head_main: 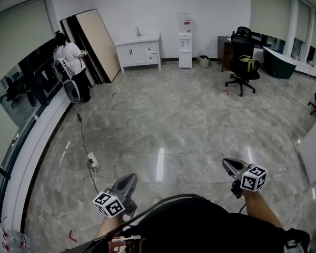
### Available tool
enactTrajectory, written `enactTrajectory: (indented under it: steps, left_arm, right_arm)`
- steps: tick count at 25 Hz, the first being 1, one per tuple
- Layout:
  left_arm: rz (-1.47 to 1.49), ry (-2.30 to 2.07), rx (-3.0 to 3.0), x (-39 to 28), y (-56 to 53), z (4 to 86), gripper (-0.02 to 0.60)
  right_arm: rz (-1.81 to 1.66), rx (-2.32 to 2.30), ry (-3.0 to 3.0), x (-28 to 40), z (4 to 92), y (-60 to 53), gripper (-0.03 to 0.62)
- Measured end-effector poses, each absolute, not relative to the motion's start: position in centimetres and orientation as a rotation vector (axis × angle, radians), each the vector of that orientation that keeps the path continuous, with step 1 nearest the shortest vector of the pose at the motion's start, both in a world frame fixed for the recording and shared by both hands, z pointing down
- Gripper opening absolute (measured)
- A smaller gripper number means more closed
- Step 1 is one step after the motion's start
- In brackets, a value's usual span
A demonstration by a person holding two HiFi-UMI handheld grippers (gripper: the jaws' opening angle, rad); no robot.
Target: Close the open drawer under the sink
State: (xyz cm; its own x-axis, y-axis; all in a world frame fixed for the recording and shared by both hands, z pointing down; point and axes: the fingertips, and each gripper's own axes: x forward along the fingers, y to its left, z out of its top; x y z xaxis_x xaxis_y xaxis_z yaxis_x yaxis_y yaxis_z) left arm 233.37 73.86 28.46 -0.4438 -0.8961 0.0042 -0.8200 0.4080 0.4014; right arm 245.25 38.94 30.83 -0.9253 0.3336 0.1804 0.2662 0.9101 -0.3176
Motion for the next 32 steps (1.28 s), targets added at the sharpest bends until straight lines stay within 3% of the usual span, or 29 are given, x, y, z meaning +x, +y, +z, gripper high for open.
enactTrajectory:
  steps: [8, 18, 32]
  left_arm:
    - [-0.523, -2.357, 1.691, 220.6, 72.8, 26.5, 0.000]
    - [-0.458, -2.352, 1.660, 205.1, 78.0, 27.3, 0.000]
    - [-0.487, -2.454, 1.482, 195.8, 76.0, 29.2, 0.000]
  right_arm:
    - [0.391, -0.314, -2.847, 235.6, 28.6, 39.7, 0.002]
    - [0.395, -0.341, -2.868, 218.3, 26.8, 44.5, 0.002]
    - [0.467, -0.541, -2.797, 203.2, 29.1, 41.3, 0.002]
